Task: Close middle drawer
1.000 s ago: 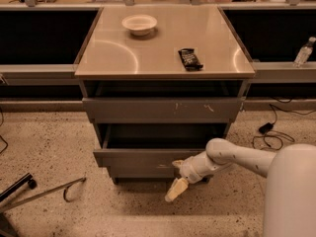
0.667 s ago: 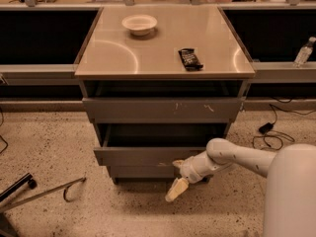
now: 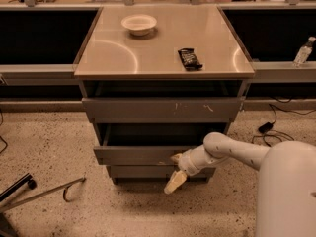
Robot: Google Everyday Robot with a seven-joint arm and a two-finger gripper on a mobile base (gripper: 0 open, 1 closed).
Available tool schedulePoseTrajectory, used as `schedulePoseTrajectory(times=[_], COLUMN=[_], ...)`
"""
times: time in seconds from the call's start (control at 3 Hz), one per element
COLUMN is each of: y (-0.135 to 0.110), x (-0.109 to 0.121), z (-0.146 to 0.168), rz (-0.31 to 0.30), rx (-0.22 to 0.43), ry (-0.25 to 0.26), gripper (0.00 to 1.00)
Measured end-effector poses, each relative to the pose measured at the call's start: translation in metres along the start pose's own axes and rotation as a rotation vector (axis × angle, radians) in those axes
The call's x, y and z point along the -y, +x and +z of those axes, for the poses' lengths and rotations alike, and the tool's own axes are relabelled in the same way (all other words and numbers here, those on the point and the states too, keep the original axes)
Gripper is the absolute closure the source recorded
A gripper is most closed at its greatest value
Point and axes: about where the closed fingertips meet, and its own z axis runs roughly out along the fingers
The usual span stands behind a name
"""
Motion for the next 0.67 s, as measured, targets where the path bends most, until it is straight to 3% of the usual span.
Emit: schedulePoseTrajectory(times=[0.33, 0.67], y=[-0.002, -0.024], x=[0.005, 0.049], z=[0.001, -0.003], rz=[-0.009, -0.052], rx=[0.002, 0.054], ry=[0.006, 0.072], gripper=[0.0, 0.0])
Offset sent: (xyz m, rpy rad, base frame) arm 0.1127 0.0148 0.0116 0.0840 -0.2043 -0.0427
